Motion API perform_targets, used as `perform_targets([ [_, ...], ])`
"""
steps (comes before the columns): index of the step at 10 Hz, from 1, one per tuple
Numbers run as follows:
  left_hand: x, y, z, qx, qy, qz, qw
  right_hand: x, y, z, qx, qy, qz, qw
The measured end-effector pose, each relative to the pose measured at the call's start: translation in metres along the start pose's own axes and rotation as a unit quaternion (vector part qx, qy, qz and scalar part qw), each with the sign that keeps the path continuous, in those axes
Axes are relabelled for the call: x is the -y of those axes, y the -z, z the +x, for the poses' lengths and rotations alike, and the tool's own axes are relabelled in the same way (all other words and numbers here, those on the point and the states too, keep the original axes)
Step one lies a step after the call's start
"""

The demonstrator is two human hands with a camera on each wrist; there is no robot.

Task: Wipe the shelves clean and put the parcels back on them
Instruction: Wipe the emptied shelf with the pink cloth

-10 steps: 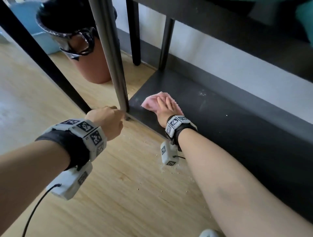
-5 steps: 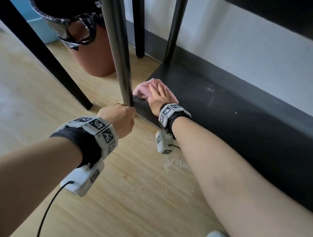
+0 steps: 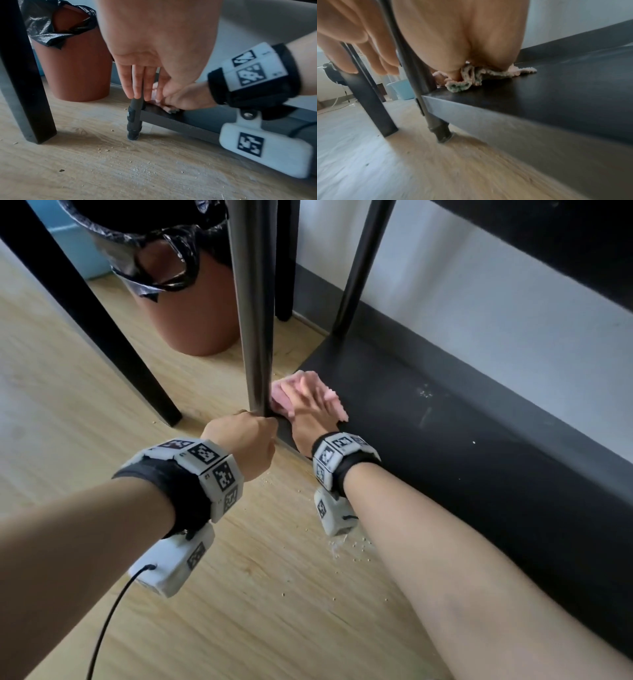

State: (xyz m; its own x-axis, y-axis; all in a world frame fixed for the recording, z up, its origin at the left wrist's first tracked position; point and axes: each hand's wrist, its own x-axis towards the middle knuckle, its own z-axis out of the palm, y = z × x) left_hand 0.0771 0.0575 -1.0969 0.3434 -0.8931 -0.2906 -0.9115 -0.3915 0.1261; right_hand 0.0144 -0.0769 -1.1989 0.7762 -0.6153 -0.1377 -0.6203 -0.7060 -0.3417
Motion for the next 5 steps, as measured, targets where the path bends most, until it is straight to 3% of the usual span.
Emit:
perform_targets([
  [1, 0.0, -0.001, 0.003, 0.0, -0.005, -0.006, 1.0, -0.006, 0.018, 0.019, -0.067, -0.01, -0.042, 0.997],
  [2, 0.0, -0.003, 0.003, -0.006, -0.021, -0.012, 1.0, -0.031, 0.042, 0.025, -0.095, -0.003, 0.102, 0.99],
  [3, 0.002, -0.006, 0.004, -0.004, -0.027, -0.017, 0.999, -0.039, 0.056, 0.03, 0.099, 0.112, 0.171, 0.974],
  [4, 0.006, -0.008, 0.006, -0.006, -0.027, -0.018, 0.999, -0.02, 0.042, 0.013, 0.141, 0.092, 0.001, 0.986],
  [5, 0.008, -0.009, 0.006, -0.005, -0.023, -0.012, 1.0, -0.01, 0.023, -0.013, 0.068, 0.119, -0.03, 0.99],
])
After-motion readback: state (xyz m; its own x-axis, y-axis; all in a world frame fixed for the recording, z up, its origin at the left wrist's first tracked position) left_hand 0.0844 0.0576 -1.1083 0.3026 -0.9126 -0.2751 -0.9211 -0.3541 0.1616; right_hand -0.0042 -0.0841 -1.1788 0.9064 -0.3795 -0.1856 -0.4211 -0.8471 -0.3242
